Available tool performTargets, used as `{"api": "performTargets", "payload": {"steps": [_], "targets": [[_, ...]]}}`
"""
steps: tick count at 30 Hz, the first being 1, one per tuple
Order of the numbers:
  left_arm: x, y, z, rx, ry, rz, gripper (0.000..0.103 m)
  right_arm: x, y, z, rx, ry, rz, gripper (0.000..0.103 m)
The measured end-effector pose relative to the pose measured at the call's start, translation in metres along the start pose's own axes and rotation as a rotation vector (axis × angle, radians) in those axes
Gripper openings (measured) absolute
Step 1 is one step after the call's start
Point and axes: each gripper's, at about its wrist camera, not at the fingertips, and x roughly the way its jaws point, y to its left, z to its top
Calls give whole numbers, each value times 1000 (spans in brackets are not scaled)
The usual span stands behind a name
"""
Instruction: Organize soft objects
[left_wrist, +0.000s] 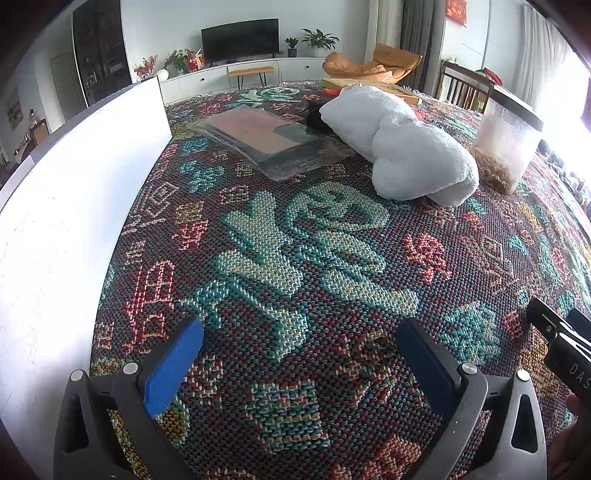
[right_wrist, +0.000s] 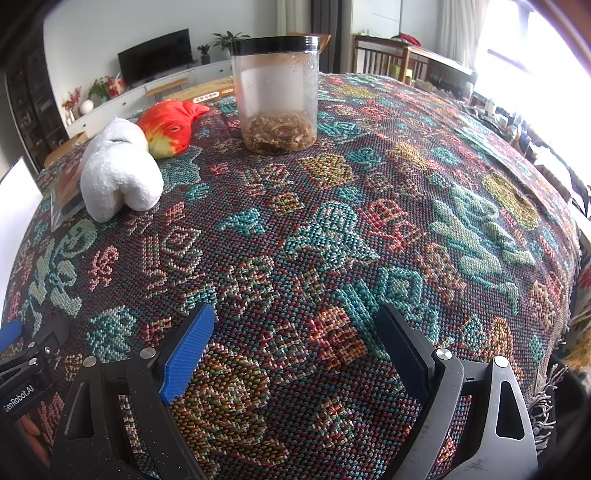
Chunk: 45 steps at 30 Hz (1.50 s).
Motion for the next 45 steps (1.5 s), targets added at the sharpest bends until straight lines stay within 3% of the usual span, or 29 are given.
{"api": "performTargets", "payload": {"steps": [11, 16, 37, 41, 45], "targets": [[-2, 4, -1, 62, 41, -36, 103, 0, 1, 0, 0, 0, 0, 91], [-5, 9, -7, 72, 7, -42, 103, 0, 1, 0, 0, 0, 0, 92], [-8, 10, -10, 71, 12, -40, 103, 0, 1, -1, -1, 0, 4, 92], [-10, 11, -10, 81, 15, -52, 103, -4, -5, 1, 23, -2, 52, 92], [-10, 12, -12, 81, 10, -50, 103, -11, -27, 11, 157, -22, 211, 91]]}}
